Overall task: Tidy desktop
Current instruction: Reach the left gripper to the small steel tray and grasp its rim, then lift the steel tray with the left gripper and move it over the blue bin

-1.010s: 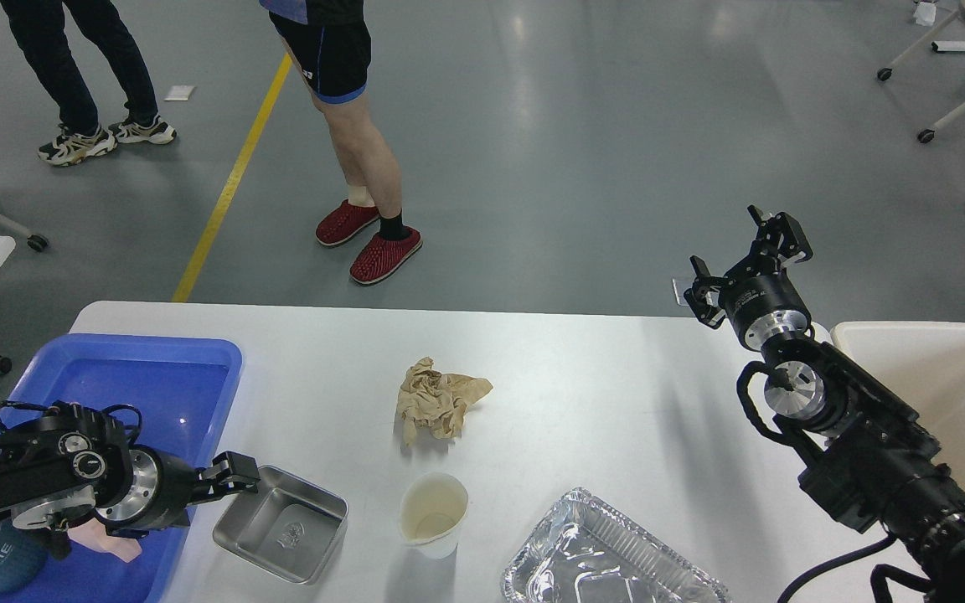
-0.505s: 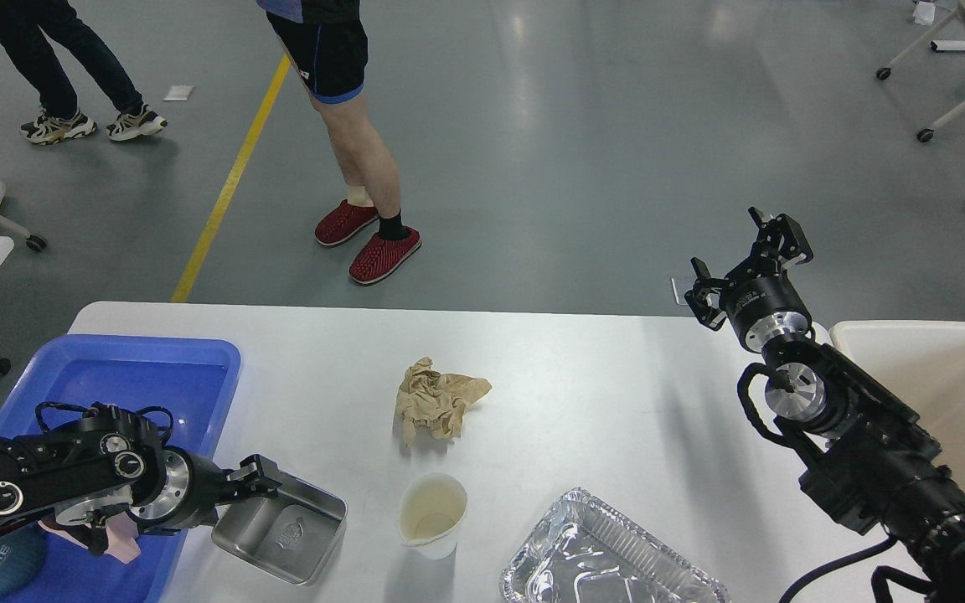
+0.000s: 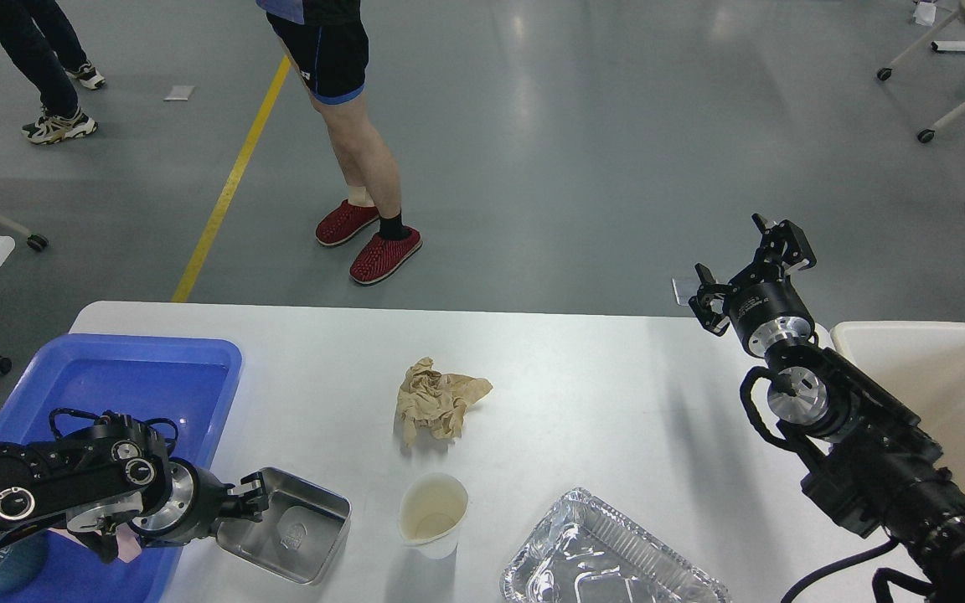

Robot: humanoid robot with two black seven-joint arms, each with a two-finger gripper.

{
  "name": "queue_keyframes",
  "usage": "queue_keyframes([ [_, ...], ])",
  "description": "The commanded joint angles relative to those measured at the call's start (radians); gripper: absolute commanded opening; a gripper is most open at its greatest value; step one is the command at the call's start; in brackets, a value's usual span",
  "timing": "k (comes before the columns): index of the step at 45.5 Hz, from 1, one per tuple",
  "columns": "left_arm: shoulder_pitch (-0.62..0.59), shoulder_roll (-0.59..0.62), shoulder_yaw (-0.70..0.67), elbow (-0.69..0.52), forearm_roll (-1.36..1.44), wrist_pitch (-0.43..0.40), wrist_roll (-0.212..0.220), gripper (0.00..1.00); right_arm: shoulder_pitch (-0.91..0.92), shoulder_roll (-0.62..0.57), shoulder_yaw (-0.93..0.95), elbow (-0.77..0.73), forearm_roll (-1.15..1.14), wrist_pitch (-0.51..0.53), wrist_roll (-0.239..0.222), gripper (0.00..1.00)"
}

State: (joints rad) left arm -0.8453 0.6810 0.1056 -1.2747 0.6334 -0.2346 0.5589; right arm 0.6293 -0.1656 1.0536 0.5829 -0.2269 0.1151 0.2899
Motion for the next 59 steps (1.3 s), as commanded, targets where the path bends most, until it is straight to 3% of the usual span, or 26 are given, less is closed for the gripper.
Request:
queue_keyframes([
  [1,-0.003,0.002,-0.003,0.0,-0.004,-0.005,0.032,0.28,0.001,0.0,0.0,0.0,0.0,0.0,0.0,1.0],
  [22,-0.005,0.0,-0.012,0.001,-0.007,-0.006,0.053,0.06,0.001,0.0,0.0,-0.002,0.0,0.0,0.0,1.0],
  [32,-0.034,0.003,-0.032,0.009,-0.015,-0.019,0.053,0.01,0.0,0.0,0.0,-0.002,0.0,0.0,0.0,1.0],
  [40,-0.097,0.026,-0.118,0.009,-0.017,-0.104,0.056,0.0,0.001,0.0,0.0,0.0,0.0,0.0,0.0,1.0],
  [47,-0.141,0.098,-0.142,0.001,-0.018,-0.149,0.093,0.0,0.001,0.0,0.0,0.0,0.0,0.0,0.0,1.0],
  [59,-0.288,0.297,-0.21,-0.005,-0.057,-0.311,0.095,0.0,0.004,0.003,-0.001,0.0,0.0,0.0,0.0,1.0],
])
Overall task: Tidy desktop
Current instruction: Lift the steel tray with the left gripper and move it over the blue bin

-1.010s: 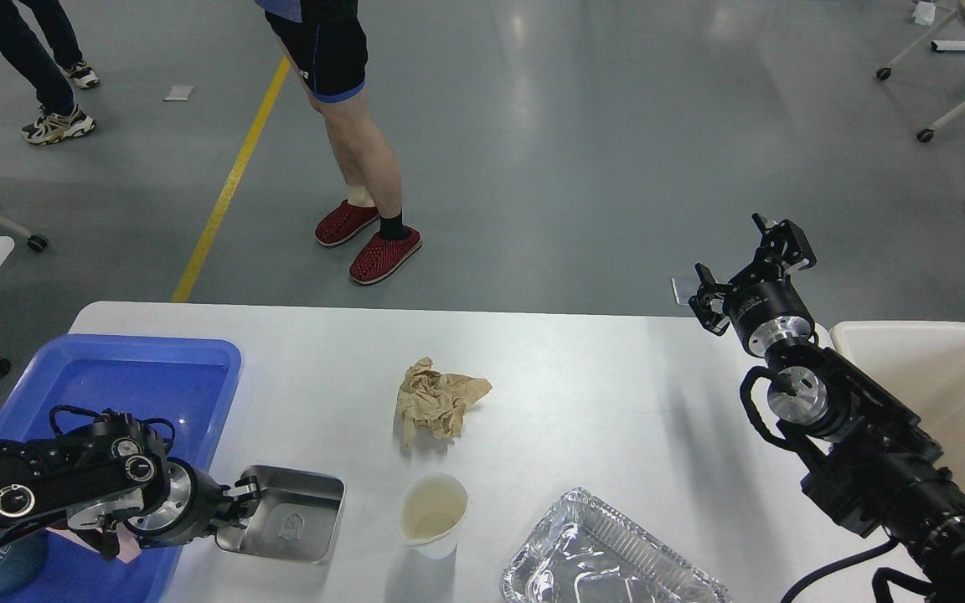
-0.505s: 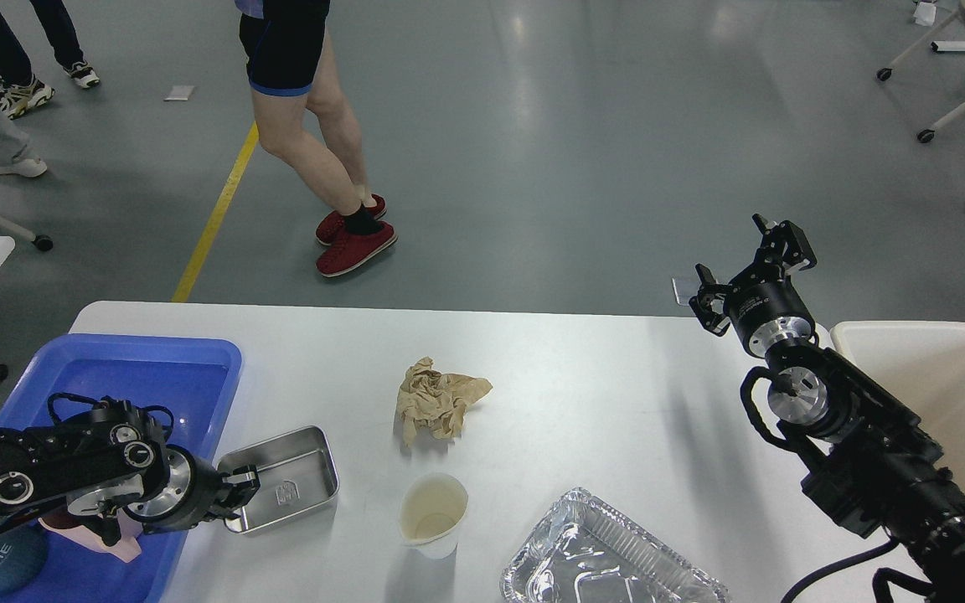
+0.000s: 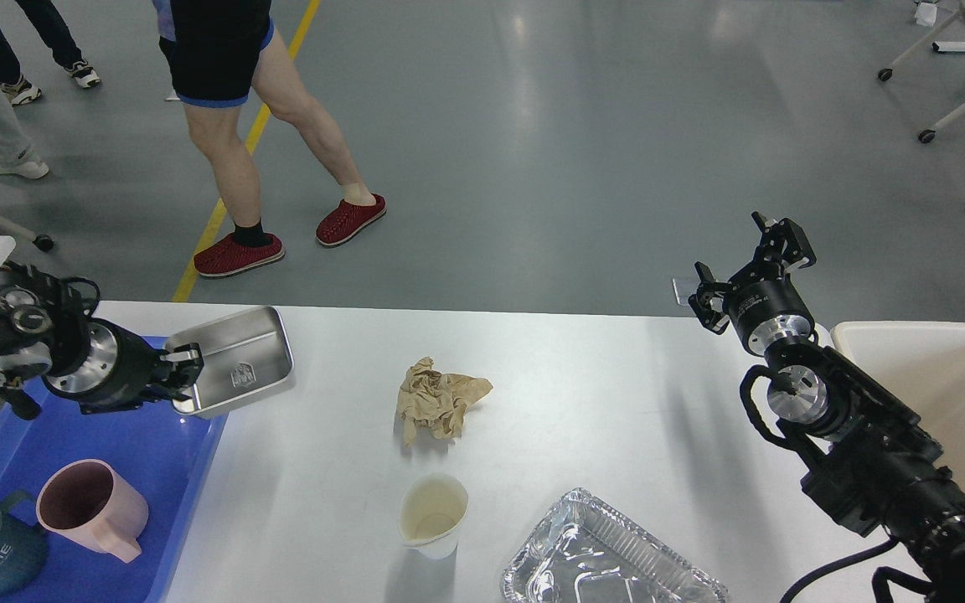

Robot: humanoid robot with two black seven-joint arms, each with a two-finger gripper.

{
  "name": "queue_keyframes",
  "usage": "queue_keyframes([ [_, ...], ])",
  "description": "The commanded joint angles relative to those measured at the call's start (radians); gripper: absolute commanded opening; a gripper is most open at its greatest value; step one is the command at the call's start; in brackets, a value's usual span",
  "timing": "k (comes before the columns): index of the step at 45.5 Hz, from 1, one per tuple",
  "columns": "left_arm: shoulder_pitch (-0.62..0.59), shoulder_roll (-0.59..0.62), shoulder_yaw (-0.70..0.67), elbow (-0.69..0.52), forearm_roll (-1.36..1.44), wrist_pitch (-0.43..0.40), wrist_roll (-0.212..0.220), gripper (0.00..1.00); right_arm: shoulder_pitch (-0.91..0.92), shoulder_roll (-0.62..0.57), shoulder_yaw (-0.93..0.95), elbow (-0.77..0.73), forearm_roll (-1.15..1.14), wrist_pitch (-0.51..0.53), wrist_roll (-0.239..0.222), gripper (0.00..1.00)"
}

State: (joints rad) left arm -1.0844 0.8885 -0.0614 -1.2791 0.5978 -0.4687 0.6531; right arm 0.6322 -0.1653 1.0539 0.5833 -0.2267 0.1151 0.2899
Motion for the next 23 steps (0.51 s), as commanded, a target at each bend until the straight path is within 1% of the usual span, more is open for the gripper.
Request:
queue_keyframes([
  [1,-0.057,0.108,-0.052,0.0,-0.021,-0.094,0.002,0.0,0.001,0.004,-0.002,0.0,0.0,0.0,0.0,1.0],
  [10,-0.066,0.279,-0.158,-0.002,-0.023,-0.218,0.002,0.0,0.007,0.006,-0.002,0.0,0.0,0.0,0.0,1.0],
  [16,-0.063,0.375,-0.198,-0.002,-0.032,-0.266,0.0,0.0,0.007,0.007,-0.002,0.0,0.0,0.0,0.0,1.0],
  [23,-0.061,0.461,-0.221,0.0,-0.062,-0.298,-0.001,0.01,0.009,0.015,-0.002,-0.002,0.0,0.0,0.0,1.0],
])
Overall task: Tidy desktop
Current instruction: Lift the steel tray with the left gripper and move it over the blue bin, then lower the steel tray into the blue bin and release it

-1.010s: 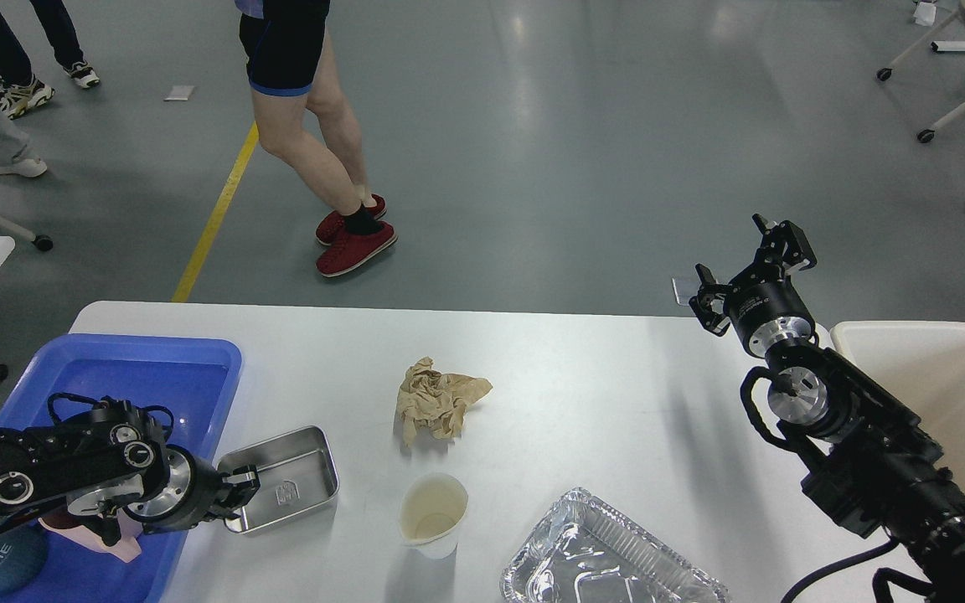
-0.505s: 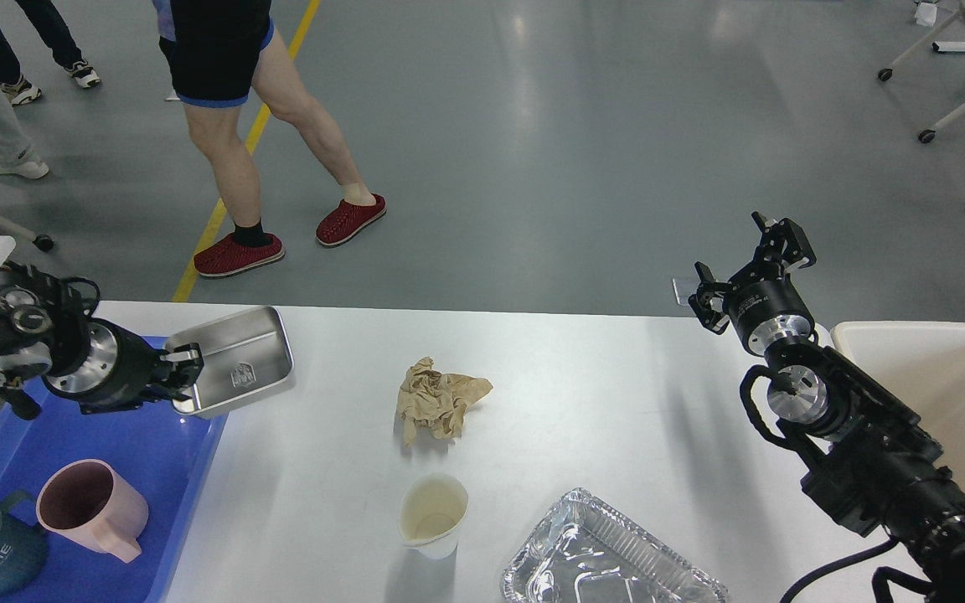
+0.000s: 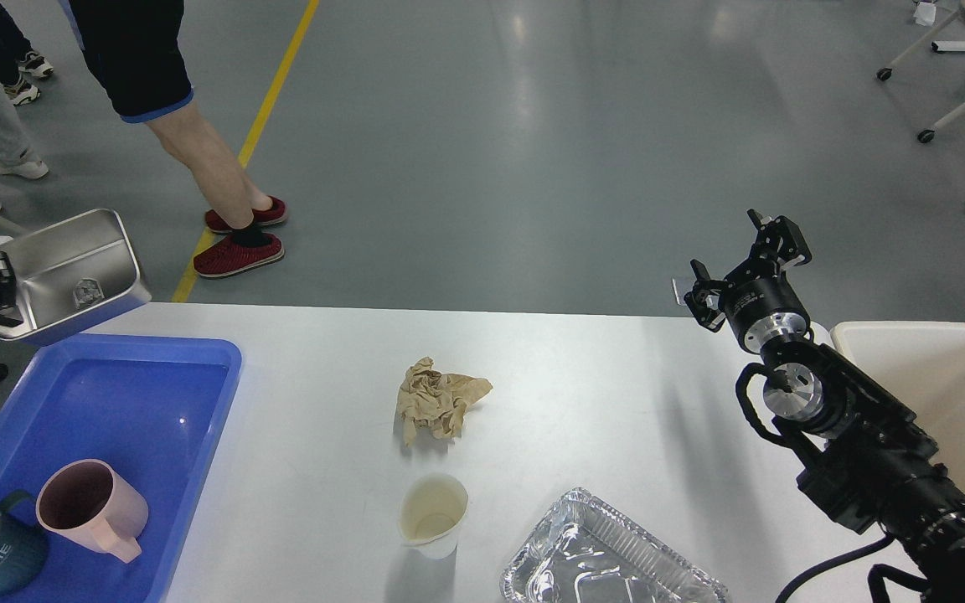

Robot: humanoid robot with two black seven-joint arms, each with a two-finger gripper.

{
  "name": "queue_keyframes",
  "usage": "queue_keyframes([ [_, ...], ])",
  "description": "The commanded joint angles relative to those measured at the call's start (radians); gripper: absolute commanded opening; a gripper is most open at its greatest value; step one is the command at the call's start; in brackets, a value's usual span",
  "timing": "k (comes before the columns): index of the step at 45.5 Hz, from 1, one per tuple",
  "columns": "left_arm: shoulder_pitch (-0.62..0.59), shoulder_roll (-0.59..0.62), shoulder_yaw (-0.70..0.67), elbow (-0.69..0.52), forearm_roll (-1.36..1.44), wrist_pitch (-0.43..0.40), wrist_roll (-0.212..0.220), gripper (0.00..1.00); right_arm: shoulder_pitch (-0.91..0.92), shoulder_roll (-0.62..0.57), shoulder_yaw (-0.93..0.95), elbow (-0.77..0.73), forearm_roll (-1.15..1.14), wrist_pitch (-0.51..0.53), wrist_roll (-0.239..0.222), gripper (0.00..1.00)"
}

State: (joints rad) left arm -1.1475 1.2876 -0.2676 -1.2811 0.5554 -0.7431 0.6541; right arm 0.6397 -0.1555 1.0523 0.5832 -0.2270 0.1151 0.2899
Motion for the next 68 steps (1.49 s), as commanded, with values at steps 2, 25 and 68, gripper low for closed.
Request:
queue_keyframes([
  [2,0.002,0.081,-0.015,0.002,-0.022,-0.028,-0.004,0.01,0.002,0.005,0.0,0.0,0.0,0.0,0.0,1.0],
  [25,0.167,-0.146,-0.007,0.215,-0.034,0.116,-0.021,0.03,0.0,0.005,0.0,0.0,0.0,0.0,0.0,1.0],
  [68,0.374,-0.588,-0.008,0.733,-0.029,0.274,-0.128,0.07,-0.009,-0.001,0.002,0.001,0.0,0.0,0.0,1.0],
])
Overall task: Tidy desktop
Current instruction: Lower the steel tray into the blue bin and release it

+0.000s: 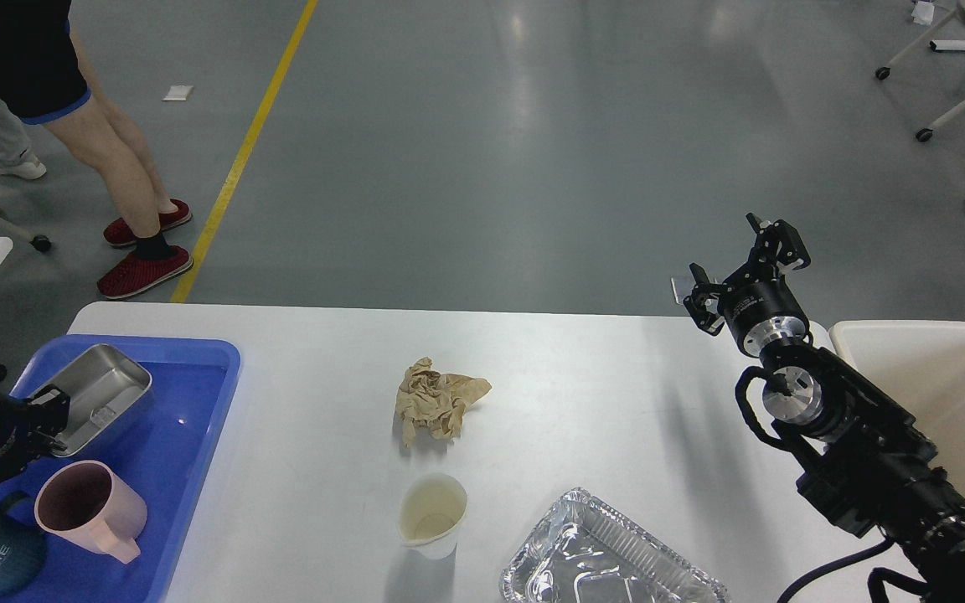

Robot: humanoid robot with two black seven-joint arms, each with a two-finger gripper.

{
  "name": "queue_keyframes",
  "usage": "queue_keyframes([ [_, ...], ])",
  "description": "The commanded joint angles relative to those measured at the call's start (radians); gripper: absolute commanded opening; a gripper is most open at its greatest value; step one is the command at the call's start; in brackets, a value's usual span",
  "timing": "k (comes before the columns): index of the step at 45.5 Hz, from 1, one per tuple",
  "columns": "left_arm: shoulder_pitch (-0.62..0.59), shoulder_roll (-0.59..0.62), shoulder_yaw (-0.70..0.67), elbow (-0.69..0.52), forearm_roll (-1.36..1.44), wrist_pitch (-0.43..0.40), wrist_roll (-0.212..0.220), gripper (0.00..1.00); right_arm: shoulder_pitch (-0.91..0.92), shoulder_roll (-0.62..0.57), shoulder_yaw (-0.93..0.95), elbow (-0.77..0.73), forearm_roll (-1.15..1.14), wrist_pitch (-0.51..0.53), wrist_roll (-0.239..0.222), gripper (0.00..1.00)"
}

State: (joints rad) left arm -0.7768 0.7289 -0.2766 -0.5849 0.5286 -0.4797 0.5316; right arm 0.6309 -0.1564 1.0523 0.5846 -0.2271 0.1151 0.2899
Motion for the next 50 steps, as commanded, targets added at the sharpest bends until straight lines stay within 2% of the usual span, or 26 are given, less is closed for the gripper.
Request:
queue_keyframes([
  [1,0.004,-0.034,0.0,0.043,-0.002,0.01,-0.007,0.08,0.0,0.0,0.0,0.0,0.0,0.0,0.0,1.0],
  [8,0.004,-0.062,0.0,0.085,-0.007,0.013,-0.013,0.18,0.0,0.0,0.001,0.0,0.0,0.0,0.0,1.0],
  [15,0.002,-0.066,0.0,0.092,-0.007,0.038,-0.05,0.3,0.0,0.0,0.001,0.0,0.0,0.0,0.0,1.0],
  [20,0.002,-0.062,-0.001,0.092,-0.009,0.066,-0.053,0.46,0.0,0.0,0.001,0.0,0.0,0.0,0.0,1.0],
  [27,-0.009,-0.059,-0.007,0.092,-0.009,0.098,-0.058,0.75,0.0,0.002,0.001,0.0,0.0,0.0,0.0,1.0],
  [30,-0.013,-0.06,-0.007,0.092,-0.009,0.11,-0.058,0.84,0.0,0.003,0.0,0.0,0.0,0.0,0.0,1.0],
  [38,-0.064,-0.049,-0.026,0.066,-0.012,0.084,-0.058,0.91,0.001,0.003,0.0,-0.002,0.0,0.0,0.0,1.0],
  [42,-0.088,-0.02,-0.042,0.008,-0.012,0.061,-0.056,0.91,0.001,0.006,0.0,0.0,0.0,0.0,0.0,1.0],
  [45,-0.104,0.026,-0.044,-0.096,-0.012,0.069,-0.055,0.91,0.001,0.006,0.0,-0.002,0.0,0.0,0.0,1.0],
  [50,-0.119,0.138,-0.044,-0.347,-0.012,0.118,-0.048,0.91,0.001,0.006,0.001,0.0,0.0,0.0,0.0,1.0],
])
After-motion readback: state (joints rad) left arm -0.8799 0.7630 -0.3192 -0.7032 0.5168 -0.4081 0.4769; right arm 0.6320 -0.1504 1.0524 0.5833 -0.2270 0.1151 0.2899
